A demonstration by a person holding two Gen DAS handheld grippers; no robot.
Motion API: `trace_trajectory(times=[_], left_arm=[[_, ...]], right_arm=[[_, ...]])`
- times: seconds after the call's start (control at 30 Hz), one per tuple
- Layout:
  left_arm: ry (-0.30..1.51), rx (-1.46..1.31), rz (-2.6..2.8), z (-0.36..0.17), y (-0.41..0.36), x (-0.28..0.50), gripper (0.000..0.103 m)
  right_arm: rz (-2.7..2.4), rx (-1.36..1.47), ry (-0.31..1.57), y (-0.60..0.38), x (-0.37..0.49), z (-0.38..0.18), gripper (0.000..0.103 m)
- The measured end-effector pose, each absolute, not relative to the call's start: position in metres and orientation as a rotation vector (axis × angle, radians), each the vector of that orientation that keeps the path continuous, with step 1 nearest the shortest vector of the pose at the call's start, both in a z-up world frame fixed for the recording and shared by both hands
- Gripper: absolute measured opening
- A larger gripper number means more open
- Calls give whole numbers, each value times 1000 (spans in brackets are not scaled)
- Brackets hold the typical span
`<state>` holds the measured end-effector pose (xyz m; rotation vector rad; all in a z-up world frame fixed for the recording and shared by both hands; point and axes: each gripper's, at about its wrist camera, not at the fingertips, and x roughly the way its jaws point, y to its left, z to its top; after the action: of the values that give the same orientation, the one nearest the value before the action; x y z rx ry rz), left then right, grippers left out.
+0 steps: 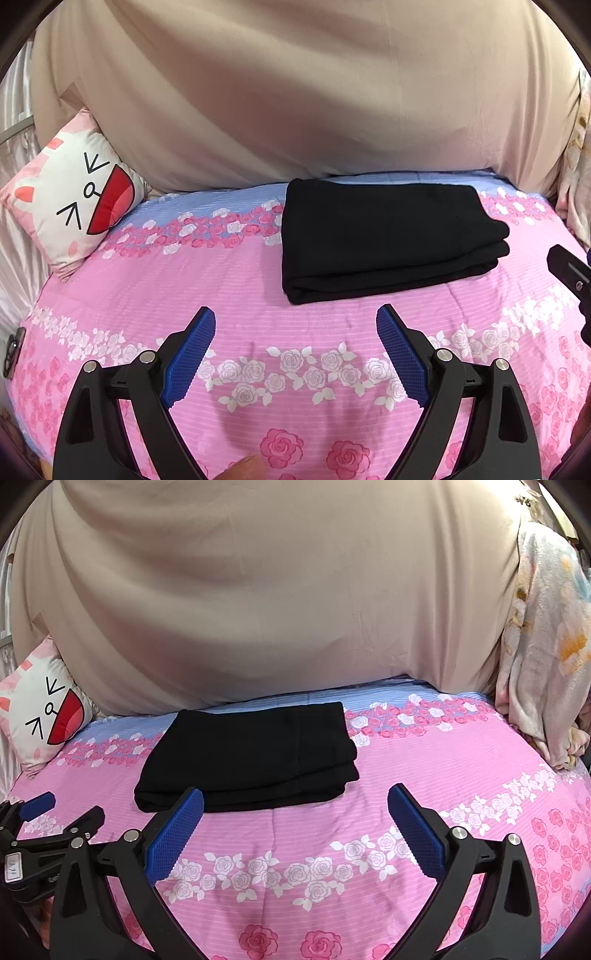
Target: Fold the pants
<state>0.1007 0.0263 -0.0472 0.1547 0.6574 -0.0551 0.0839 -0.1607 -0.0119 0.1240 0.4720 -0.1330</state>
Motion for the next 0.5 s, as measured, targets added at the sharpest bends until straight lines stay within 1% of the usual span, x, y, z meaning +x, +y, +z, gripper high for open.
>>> trace_trajectory(times=[0.5], left_arm=[[656, 167, -58, -48, 12, 112, 86]], right_arm=[[-129, 117, 485, -153, 96, -17, 98]])
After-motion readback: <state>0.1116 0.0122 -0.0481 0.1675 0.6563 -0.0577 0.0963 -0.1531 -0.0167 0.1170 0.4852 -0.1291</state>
